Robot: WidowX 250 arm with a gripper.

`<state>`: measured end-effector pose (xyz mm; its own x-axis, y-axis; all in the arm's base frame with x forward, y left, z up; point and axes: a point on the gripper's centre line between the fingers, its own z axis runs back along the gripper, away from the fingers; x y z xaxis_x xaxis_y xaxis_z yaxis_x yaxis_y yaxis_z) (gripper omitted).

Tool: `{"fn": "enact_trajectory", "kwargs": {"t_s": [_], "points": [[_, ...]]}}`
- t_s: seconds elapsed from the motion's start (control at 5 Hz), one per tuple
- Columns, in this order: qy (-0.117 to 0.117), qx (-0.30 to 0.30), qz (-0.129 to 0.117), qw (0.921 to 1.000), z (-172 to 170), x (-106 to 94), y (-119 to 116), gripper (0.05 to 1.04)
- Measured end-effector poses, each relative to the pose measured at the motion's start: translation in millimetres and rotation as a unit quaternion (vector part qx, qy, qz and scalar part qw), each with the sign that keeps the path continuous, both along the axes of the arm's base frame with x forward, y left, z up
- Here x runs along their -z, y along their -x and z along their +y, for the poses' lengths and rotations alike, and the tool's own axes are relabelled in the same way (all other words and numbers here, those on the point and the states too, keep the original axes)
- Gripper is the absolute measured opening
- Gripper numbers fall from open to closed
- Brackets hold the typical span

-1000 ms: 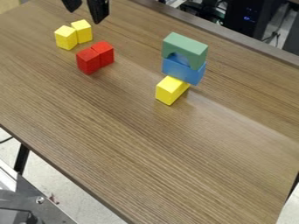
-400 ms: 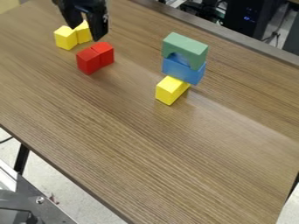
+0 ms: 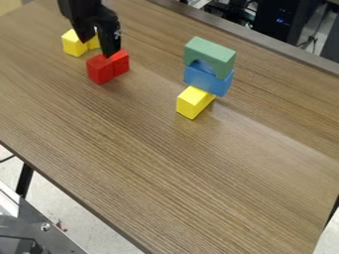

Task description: Put the red cube on top of the green arch

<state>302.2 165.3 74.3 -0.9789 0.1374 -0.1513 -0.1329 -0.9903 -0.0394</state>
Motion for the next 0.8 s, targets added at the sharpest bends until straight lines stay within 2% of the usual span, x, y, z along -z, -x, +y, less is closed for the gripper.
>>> {"fn": "enact_trajectory", "kwargs": {"t_s": [0.2,0.6,0.8], "points": [[-0.005,0.029,-0.001,0.9996,-0.5,0.9,-1.2,1.001],[-0.003,0.052,0.006,0.9986,-4.2,14.5,-6.4,1.001],[-0.007,0.059,0.001,0.9983,-8.4,18.6,-11.9,1.001]]}}
